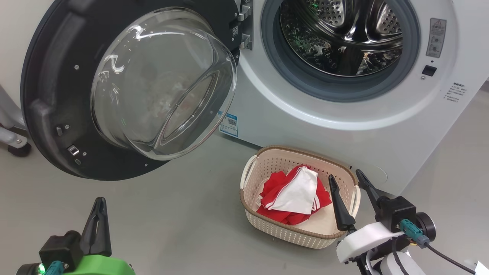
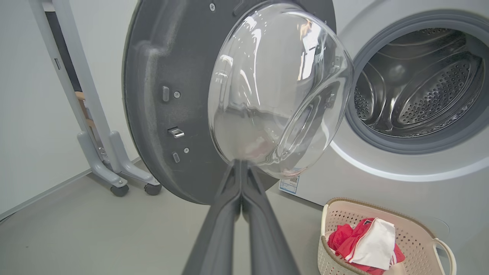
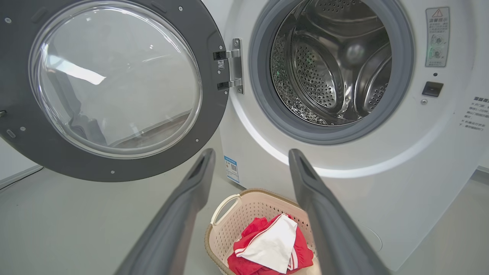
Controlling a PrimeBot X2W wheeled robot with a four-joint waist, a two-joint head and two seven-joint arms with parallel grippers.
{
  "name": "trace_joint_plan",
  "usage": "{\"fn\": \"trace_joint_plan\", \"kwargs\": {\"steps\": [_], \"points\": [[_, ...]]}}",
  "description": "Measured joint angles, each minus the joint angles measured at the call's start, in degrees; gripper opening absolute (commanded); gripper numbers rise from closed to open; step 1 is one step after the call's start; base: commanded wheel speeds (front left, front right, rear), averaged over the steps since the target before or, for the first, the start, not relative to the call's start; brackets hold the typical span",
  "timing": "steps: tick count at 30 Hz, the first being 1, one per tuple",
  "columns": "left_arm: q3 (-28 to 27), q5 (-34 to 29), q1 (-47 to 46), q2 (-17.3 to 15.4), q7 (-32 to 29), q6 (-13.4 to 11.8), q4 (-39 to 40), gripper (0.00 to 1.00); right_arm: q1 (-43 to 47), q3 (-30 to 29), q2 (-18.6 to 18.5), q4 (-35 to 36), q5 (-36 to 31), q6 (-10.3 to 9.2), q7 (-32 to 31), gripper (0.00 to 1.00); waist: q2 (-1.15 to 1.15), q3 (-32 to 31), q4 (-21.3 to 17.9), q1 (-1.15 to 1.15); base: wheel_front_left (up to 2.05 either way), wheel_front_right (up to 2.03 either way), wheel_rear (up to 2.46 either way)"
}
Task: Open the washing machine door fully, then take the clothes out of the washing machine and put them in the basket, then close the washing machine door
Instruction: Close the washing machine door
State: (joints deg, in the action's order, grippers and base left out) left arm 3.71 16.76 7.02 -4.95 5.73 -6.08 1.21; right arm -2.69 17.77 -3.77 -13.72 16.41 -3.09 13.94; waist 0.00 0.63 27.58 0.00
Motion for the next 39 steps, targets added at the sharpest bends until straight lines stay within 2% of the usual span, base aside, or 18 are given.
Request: {"fn": "trace_joint_plan", "kwargs": {"steps": [4, 9, 13, 17, 19, 24, 29, 35, 39], "points": [[-0.02, 1.07, -0.01, 0.08, 0.45, 0.48, 0.47, 0.0, 0.0, 0.0, 0.0, 0.0, 0.01, 0.0, 0.0, 1.0, 0.0, -0.1, 0.14, 0.0, 0.0, 0.0, 0.0], [-0.23, 8.98, -0.06, 1.43, 1.47, 3.5, 2.43, 0.0, 0.0, 0.0, -0.01, -0.01, 0.01, -0.01, -0.01, 1.0, 0.0, -0.25, 0.33, 0.0, 0.0, 0.0, 0.0], [-1.34, 20.25, -0.28, 2.53, 1.57, 6.47, 4.42, 0.0, 0.0, 0.01, -0.02, 0.0, 0.0, -0.01, -0.01, 1.0, 0.0, -0.31, 0.48, 0.0, 0.0, 0.0, 0.0], [-2.88, 35.8, -0.86, 2.72, 1.32, 10.0, 6.77, 0.0, -0.01, 0.01, -0.07, 0.0, 0.0, -0.01, -0.01, 1.0, 0.0, -0.3, 0.68, 0.0, 0.0, 0.0, 0.0], [-4.14, 42.62, -1.43, 2.72, 0.88, 10.98, 7.67, 0.0, -0.01, 0.01, -0.05, 0.01, 0.0, -0.01, -0.01, 1.0, 0.0, -0.28, 0.77, 0.0, 0.0, 0.0, 0.0], [-4.8, 56.7, -3.14, 2.69, 2.6, 10.94, 10.09, 0.0, -0.01, 0.12, -0.04, 0.05, 0.01, -0.02, -0.01, 1.0, 0.0, -0.21, 0.85, 0.0, 0.0, 0.0, 0.0], [-11.2, 69.89, -5.97, 2.74, 2.12, 11.49, 12.87, 0.0, -0.01, 0.12, -0.08, 0.08, 0.01, -0.03, -0.02, 1.0, 0.0, -0.11, 0.92, 0.0, 0.0, 0.0, 0.0], [-19.84, 76.59, -9.77, 2.13, -0.26, 11.51, 13.48, 0.0, -0.01, -0.26, -0.53, 0.37, 0.01, -0.16, -0.03, 1.0, 0.0, 0.1, 1.24, 0.0, 0.0, 0.0, 0.0], [-25.31, 80.93, -12.8, -2.75, -2.32, 10.81, 10.54, 0.0, -0.01, -0.34, -0.83, 0.8, 0.0, -0.47, -0.25, 1.0, 0.0, 0.45, 1.52, 0.0, 0.0, 0.0, 0.0]]}}
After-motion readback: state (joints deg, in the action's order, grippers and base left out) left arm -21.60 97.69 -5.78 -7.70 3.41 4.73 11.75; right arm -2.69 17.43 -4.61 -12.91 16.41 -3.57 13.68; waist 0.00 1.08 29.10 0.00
